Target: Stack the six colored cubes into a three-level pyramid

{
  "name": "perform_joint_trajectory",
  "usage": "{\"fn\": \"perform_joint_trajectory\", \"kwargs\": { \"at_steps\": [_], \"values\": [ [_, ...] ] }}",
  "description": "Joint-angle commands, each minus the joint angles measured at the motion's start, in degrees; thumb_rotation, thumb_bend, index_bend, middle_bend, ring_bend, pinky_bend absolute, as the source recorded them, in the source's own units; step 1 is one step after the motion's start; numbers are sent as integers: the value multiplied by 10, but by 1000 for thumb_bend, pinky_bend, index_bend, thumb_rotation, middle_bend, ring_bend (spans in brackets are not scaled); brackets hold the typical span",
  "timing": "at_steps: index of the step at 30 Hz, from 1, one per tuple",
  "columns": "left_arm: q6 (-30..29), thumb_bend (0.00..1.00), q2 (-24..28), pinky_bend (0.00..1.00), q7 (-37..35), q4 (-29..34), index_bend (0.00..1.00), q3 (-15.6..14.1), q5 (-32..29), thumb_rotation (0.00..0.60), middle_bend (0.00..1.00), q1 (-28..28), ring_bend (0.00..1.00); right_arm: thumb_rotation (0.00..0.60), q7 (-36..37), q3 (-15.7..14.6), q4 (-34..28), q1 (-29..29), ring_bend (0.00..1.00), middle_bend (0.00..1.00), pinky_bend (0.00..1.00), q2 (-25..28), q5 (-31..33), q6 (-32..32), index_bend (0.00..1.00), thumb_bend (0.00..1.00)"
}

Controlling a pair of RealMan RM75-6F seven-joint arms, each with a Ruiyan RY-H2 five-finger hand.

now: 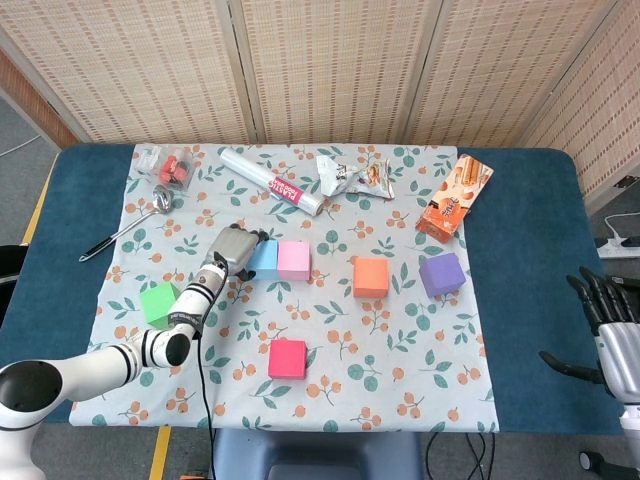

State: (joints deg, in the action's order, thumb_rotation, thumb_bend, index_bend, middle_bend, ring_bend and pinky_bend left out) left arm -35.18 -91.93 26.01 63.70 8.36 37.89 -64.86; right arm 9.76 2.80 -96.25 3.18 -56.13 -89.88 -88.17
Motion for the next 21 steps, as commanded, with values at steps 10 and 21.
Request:
{"fn": "perform_joint_trajectory", "kwargs": {
  "at_steps": [10, 21],
  "values": [
    [-1, 312, 12, 178, 8, 23, 3, -10, -22, 600, 10, -5, 1, 600, 0, 0, 1, -1, 0, 66, 73, -1, -2, -2, 0, 177],
    [-71, 311, 118, 80, -37, 182, 0, 7, 20, 600, 0, 38, 0, 600, 5, 9, -20, 31, 0, 69, 78, 19, -9, 41, 0, 177]
  ]
}}
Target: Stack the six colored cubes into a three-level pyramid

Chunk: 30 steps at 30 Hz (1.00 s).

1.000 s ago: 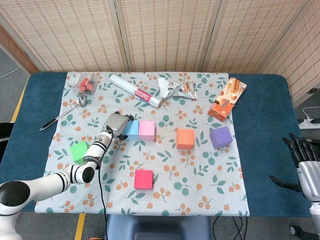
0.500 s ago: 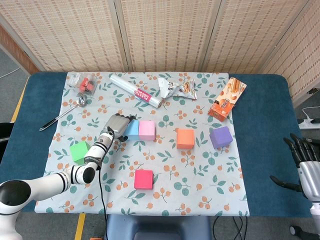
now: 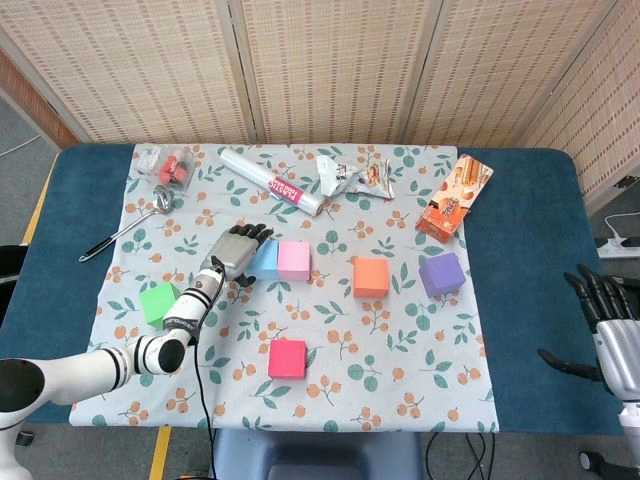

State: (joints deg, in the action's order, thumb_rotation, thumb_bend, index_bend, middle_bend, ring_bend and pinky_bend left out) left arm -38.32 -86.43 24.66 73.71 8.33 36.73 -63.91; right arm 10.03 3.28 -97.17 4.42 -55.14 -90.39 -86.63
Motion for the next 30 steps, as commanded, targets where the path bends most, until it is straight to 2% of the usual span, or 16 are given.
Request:
{"fn": "perform_joint_trajectory", "kwargs": {
  "at_steps": [1, 5, 7, 10, 14, 17, 22, 30],
  "values": [
    [-55, 311, 80, 80, -28, 102, 0, 7, 45, 600, 0, 38, 0, 600, 2, 6, -15, 30, 0, 78, 94, 14, -5, 42, 0, 178],
    [-120, 309, 141, 80, -55, 177, 0, 0, 107, 600, 0, 89, 0, 600, -10, 34, -27, 101, 0, 121, 170, 12, 23, 138, 7, 173],
    [-143, 308, 161, 80, -70, 201, 16, -3, 132, 600, 0, 110, 0, 600, -14, 48, -30, 135, 0, 131, 179, 4, 42, 185, 26, 120],
    [-173, 306, 189, 80, -89, 227, 53, -13, 178, 600, 0, 141, 0, 600, -27, 71, -21, 191, 6, 165, 204, -24, 82, 258, 57, 20],
    [-208, 306, 211, 80, -120, 245, 75, -27, 239, 600, 0, 180, 0, 600, -76, 93, 10, 255, 10, 189, 215, -82, 140, 328, 107, 0],
    [-229, 307, 220, 80, -142, 250, 84, -36, 281, 600, 0, 203, 0, 600, -110, 102, 34, 293, 14, 215, 217, -124, 179, 365, 172, 13],
    [-231, 306, 226, 79, -173, 246, 84, -42, 315, 600, 0, 223, 0, 600, -166, 111, 84, 354, 33, 274, 229, -195, 243, 413, 282, 88],
    [-223, 306, 230, 79, -199, 239, 39, -42, 343, 600, 0, 238, 0, 600, -228, 104, 146, 398, 43, 290, 230, -271, 315, 425, 339, 98]
  ]
}}
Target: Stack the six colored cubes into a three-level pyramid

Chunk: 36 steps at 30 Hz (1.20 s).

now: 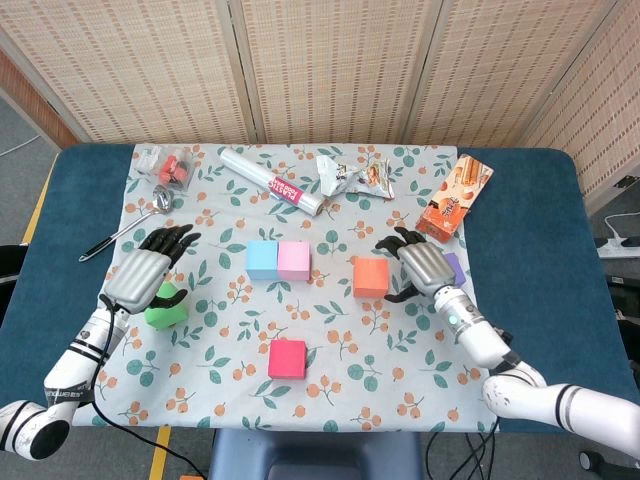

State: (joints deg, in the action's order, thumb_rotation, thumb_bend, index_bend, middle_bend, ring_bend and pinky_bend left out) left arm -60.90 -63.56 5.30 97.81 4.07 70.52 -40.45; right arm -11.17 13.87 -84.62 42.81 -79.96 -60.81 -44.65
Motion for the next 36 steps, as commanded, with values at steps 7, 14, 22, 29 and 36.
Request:
{"fn": "perform_joint_trajectory", "kwargs": {
  "at_steps": [7, 14, 22, 29, 36],
  "values": [
    [2, 306, 3, 79, -29, -2, 16, -1, 33, 600, 0, 17, 0, 600, -34, -8, 69, 37, 53, 303, 232, -66, 56, 16, 344, 98],
    [-2, 307, 7, 79, -46, -2, 9, -1, 59, 600, 0, 29, 0, 600, -28, -11, 110, 49, 71, 311, 237, -93, 70, 24, 371, 99],
    [-1, 304, 8, 79, -60, -6, 6, 3, 74, 600, 0, 35, 0, 600, -23, -10, 135, 56, 188, 442, 300, -105, 66, 20, 515, 258],
    [3, 305, 12, 79, -48, -7, 6, 7, 84, 600, 0, 36, 0, 600, 17, 10, 134, 74, 236, 492, 326, -77, 20, 33, 599, 276],
    [-1, 306, 17, 79, -33, 3, 7, 13, 83, 600, 0, 40, 0, 600, 29, 34, 194, 133, 236, 492, 327, -96, 31, 95, 573, 276]
  ]
}}
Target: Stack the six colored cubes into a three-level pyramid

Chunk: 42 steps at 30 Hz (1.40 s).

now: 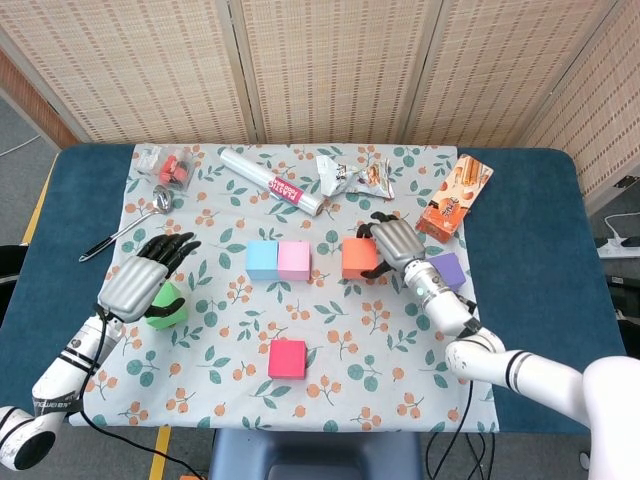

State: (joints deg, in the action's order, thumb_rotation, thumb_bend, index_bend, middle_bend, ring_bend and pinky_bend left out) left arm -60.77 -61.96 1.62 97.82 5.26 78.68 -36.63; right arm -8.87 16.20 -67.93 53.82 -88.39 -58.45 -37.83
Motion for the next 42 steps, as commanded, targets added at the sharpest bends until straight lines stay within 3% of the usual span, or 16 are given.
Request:
{"fn": "perform_joint_trajectory", "kwargs": {
  "at_steps": [1, 13, 42],
  "values": [
    [-4, 307, 2, 79, 5, 4, 6, 0, 3, 600, 0, 3, 0, 600, 6, 12, 38, 30, 237, 492, 327, -18, 10, 33, 571, 276],
    [-14, 305, 3, 79, 1, 9, 6, 0, 14, 600, 0, 17, 0, 600, 20, 9, 126, 89, 236, 491, 328, -84, 15, 82, 558, 276],
    [-15, 304, 1, 79, -44, -10, 5, -5, 51, 600, 0, 31, 0, 600, 14, -5, 175, 100, 236, 491, 329, -127, 36, 75, 522, 277]
  ]
}}
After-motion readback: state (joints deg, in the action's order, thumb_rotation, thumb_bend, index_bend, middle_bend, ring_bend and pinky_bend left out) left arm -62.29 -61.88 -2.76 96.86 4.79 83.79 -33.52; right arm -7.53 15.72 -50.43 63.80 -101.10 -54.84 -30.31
